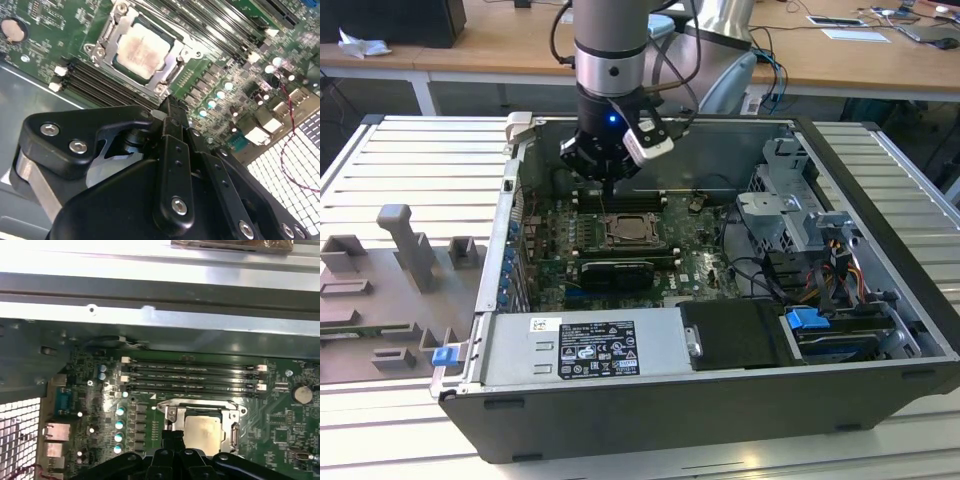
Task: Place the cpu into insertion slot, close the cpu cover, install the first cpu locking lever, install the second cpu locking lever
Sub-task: 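Install the first cpu locking lever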
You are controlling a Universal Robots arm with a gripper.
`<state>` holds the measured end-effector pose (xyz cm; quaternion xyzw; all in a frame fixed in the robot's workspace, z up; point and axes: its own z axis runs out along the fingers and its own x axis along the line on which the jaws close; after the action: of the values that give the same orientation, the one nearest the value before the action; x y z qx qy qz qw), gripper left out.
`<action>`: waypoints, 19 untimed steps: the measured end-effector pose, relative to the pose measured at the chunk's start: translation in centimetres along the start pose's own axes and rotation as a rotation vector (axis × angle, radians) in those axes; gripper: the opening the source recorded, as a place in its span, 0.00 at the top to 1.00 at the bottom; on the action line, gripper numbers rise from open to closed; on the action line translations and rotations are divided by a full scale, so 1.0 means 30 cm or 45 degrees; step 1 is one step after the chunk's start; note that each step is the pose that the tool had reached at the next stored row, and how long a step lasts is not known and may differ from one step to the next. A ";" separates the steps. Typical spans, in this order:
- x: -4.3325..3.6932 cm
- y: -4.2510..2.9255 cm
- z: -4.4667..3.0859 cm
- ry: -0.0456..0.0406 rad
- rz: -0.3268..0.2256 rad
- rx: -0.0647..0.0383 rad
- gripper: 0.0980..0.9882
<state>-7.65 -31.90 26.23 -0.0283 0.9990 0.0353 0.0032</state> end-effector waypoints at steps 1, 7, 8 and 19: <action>0.013 0.001 0.000 0.000 0.000 -0.001 0.99; 0.067 0.007 0.000 -0.001 0.000 -0.005 0.99; 0.070 0.010 0.000 0.000 0.000 -0.005 0.99; 0.068 0.068 0.005 -0.001 0.000 -0.005 0.99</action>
<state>-9.79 -29.96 26.19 -0.0284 0.9989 0.0372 0.0033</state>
